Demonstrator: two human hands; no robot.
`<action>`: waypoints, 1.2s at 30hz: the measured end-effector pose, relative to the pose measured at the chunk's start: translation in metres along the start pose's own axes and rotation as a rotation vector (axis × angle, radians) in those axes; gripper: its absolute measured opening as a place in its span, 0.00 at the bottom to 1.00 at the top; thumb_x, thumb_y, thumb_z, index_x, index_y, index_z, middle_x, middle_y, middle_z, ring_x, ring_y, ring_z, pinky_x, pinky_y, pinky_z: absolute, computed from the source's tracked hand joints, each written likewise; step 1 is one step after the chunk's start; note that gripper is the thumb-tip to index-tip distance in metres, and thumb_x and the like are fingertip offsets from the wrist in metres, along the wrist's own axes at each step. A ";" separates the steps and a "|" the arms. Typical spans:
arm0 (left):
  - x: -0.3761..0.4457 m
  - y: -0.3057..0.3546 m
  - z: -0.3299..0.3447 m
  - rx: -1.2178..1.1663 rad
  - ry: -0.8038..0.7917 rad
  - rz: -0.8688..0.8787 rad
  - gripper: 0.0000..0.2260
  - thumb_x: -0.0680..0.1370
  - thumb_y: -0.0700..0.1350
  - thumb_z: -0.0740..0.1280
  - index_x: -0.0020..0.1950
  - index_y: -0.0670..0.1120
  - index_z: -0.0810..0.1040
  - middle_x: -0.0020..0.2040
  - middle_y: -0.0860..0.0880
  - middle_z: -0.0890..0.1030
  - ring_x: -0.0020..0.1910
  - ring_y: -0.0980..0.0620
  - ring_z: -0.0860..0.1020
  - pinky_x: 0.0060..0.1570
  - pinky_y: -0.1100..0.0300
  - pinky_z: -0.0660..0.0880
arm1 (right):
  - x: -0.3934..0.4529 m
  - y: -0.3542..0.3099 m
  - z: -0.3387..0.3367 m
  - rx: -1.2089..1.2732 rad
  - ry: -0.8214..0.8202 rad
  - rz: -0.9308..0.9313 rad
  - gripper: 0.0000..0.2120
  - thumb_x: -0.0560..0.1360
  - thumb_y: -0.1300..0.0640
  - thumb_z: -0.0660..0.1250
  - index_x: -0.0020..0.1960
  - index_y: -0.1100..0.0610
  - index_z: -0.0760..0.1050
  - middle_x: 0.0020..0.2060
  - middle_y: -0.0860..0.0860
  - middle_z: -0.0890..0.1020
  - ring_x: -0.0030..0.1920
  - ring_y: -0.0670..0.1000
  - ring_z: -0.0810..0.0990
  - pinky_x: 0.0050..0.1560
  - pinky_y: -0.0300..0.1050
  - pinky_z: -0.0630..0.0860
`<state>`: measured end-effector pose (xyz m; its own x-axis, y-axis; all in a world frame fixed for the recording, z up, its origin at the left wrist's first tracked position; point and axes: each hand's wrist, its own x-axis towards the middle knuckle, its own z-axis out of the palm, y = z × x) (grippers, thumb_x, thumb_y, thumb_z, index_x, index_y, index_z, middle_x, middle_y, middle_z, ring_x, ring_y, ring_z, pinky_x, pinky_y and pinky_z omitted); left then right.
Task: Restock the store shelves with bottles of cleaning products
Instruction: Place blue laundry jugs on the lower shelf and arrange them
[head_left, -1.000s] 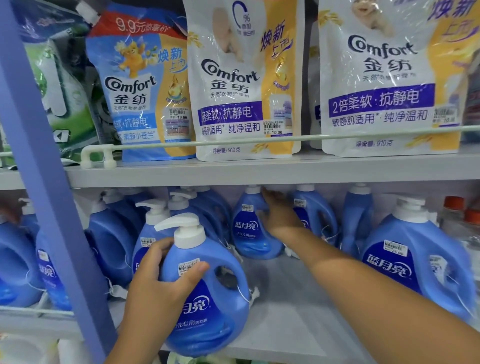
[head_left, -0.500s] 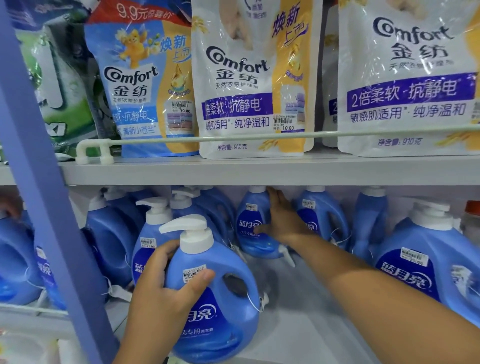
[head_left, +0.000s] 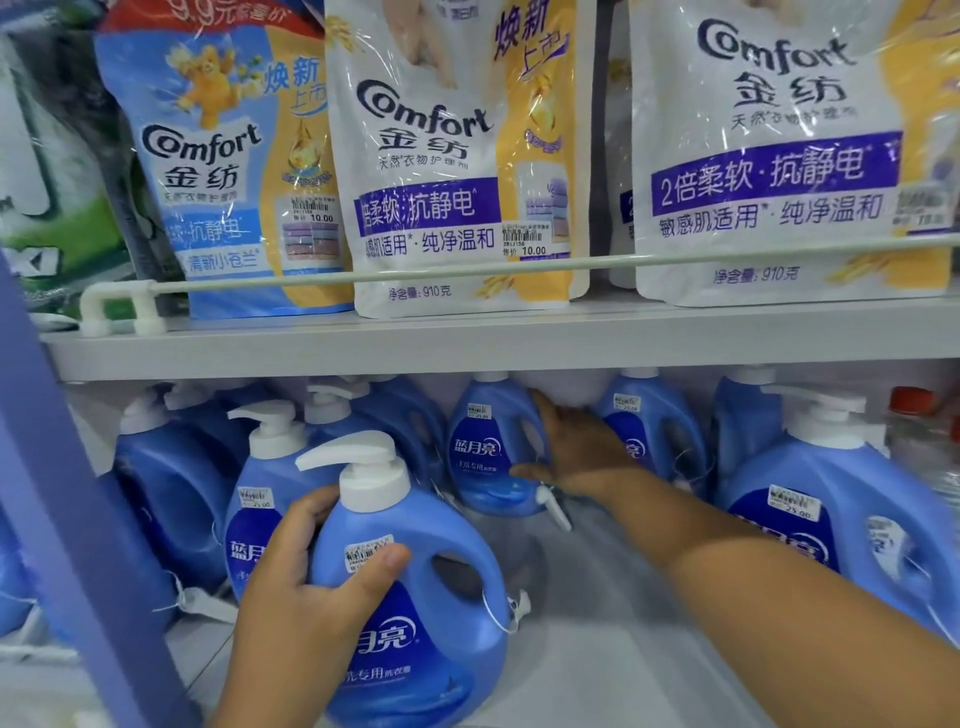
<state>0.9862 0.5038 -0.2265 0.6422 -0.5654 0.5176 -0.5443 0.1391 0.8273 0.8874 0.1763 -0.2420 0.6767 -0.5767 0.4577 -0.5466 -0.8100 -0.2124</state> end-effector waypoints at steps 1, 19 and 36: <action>0.000 -0.002 0.000 0.006 -0.001 0.008 0.27 0.68 0.48 0.82 0.47 0.78 0.72 0.48 0.69 0.81 0.45 0.67 0.80 0.43 0.61 0.73 | -0.002 0.001 0.000 0.024 -0.007 0.019 0.46 0.66 0.35 0.75 0.75 0.48 0.57 0.61 0.53 0.80 0.58 0.58 0.81 0.50 0.46 0.77; 0.003 -0.009 0.008 0.052 -0.104 0.055 0.29 0.61 0.53 0.80 0.51 0.79 0.71 0.49 0.65 0.82 0.48 0.65 0.81 0.44 0.70 0.75 | 0.001 -0.021 0.034 0.289 0.026 0.429 0.59 0.67 0.53 0.81 0.82 0.51 0.43 0.75 0.62 0.55 0.78 0.63 0.55 0.75 0.54 0.63; 0.008 -0.071 0.109 0.193 -0.235 0.045 0.34 0.74 0.46 0.74 0.72 0.66 0.61 0.68 0.58 0.71 0.66 0.62 0.73 0.68 0.64 0.71 | -0.162 -0.049 -0.008 0.606 0.018 0.211 0.53 0.71 0.57 0.77 0.79 0.39 0.41 0.68 0.37 0.68 0.59 0.42 0.78 0.53 0.36 0.79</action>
<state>0.9716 0.4005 -0.3047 0.4847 -0.7382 0.4692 -0.6760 0.0243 0.7365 0.8007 0.3100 -0.2993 0.5739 -0.7325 0.3662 -0.2874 -0.5988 -0.7476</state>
